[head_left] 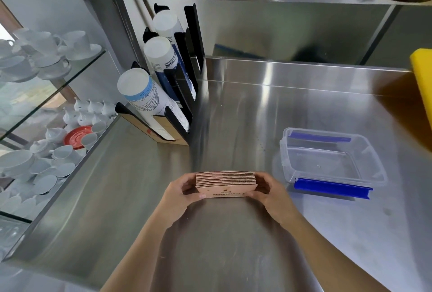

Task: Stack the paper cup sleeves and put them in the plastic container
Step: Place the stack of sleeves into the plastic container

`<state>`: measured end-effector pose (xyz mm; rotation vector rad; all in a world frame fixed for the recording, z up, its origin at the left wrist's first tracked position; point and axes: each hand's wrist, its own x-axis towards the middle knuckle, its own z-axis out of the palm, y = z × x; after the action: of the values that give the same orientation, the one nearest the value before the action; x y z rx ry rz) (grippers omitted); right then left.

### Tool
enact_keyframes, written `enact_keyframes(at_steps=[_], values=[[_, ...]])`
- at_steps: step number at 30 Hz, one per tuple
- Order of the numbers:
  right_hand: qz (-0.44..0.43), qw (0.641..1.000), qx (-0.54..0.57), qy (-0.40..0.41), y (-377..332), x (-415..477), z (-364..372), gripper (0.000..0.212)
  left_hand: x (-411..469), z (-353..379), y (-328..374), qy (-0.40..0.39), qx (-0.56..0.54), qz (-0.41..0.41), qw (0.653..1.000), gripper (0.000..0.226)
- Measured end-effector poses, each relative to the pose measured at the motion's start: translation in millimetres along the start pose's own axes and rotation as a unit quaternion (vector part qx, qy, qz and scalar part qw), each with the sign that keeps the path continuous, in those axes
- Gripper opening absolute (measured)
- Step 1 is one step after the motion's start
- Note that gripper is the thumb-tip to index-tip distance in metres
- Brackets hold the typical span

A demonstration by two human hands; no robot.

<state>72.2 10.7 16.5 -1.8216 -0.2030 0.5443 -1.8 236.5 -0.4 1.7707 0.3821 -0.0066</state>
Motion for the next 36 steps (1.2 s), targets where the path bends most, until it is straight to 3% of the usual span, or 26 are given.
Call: enact_keyframes(at_steps=[5,10,15,22,28,36], values=[[0.001,1.0,0.014,0.018,-2,-5,-1,0.037,-4,1,3,0.013,-0.001,0.0,1.0,0.049],[-0.009,0.997,0.067,0.044,-18,-14,-6,0.037,-9,0,14,0.057,-0.104,0.003,0.993,0.043],[-0.045,0.982,0.138,0.119,-45,-25,-37,0.038,-4,20,57,0.058,-0.136,0.063,0.987,0.028],[-0.058,0.952,0.192,0.23,-69,-38,-107,0.028,10,92,126,0.076,-0.154,0.101,0.98,0.026],[0.027,0.949,0.177,0.26,-63,-37,-160,0.023,28,155,154,0.069,-0.143,0.02,0.987,0.025],[0.146,0.947,0.182,0.223,-43,-10,-207,0.021,51,211,164,0.047,-0.009,-0.102,0.994,0.013]])
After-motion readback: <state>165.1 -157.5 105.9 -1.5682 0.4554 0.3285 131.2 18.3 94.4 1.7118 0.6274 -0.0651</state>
